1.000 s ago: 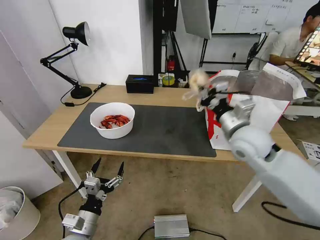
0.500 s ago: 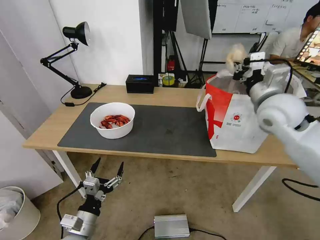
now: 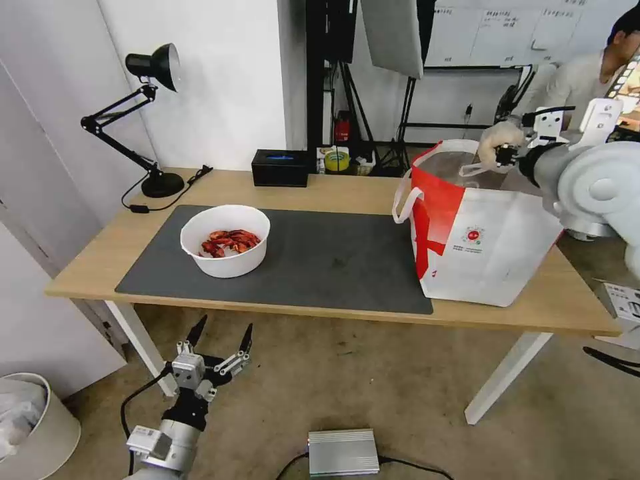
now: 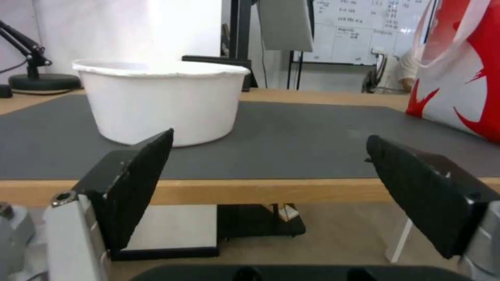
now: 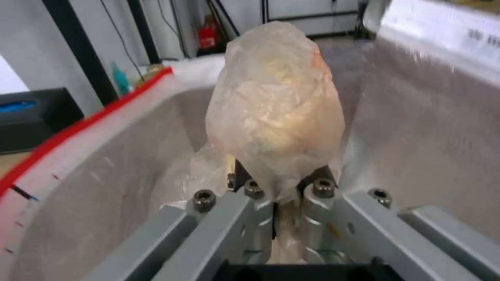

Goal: Pick up the trash from the table and place it into the takeout bag.

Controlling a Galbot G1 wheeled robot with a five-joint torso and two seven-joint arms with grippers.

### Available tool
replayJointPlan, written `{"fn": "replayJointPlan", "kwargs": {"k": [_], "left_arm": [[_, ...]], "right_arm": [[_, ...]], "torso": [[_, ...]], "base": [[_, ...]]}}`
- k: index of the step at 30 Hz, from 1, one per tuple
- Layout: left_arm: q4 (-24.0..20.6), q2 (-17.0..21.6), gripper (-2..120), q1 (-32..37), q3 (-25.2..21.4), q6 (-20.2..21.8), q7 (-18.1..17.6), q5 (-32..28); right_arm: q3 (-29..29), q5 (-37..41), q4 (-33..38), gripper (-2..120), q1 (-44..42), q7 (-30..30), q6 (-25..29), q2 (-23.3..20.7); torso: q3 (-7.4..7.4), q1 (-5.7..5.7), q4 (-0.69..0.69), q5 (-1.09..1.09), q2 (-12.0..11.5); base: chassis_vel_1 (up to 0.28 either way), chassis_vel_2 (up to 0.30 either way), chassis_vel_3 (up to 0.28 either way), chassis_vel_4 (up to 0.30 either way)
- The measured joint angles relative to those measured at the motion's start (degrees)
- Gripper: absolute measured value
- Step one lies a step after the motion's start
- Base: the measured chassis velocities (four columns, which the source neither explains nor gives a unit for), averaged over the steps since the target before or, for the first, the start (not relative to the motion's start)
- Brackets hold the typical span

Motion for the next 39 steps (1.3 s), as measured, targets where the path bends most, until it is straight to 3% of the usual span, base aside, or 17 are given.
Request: {"fn": "replayJointPlan", "kwargs": {"k": [15, 31, 35, 38, 39], "left_arm": [[-0.4, 0.0, 100, -0.3, 0.3, 0.1, 0.1, 0.1], [-0.7, 0.2, 100, -0.4, 0.3, 0.2, 0.0, 0.2], [-0.8, 0.4, 100, -0.3, 0.1, 0.3, 0.0, 0.2], [-0.9, 0.5, 100, -0.2, 0.1, 0.3, 0.0, 0.2], [-1.2, 0.5, 100, -0.2, 0.0, 0.3, 0.0, 0.2]], "right_arm": [[1.1, 6.6, -0.2, 2, -2.9, 3.8, 0.3, 0.7], [2.2, 9.1, 2.1, 55, -2.9, 5.4, 0.6, -0.6], [2.3, 8.6, 2.0, 76, -2.9, 5.4, 0.6, -1.0], [2.3, 8.2, 2.1, 81, -2.8, 5.4, 0.6, -1.0], [2.3, 7.5, 2.4, 89, -2.8, 5.3, 0.6, -1.2]], "torso": [[0.00, 0.00, 0.01, 0.00, 0.0], [0.00, 0.00, 0.00, 0.00, 0.0], [0.00, 0.00, 0.00, -0.01, 0.0], [0.00, 0.00, 0.00, -0.01, 0.0], [0.00, 0.00, 0.00, -0.01, 0.0]], "base": [[0.000, 0.000, 0.000, 0.000], [0.000, 0.000, 0.000, 0.000], [0.000, 0.000, 0.000, 0.000], [0.000, 0.000, 0.000, 0.000], [0.000, 0.000, 0.000, 0.000]]}}
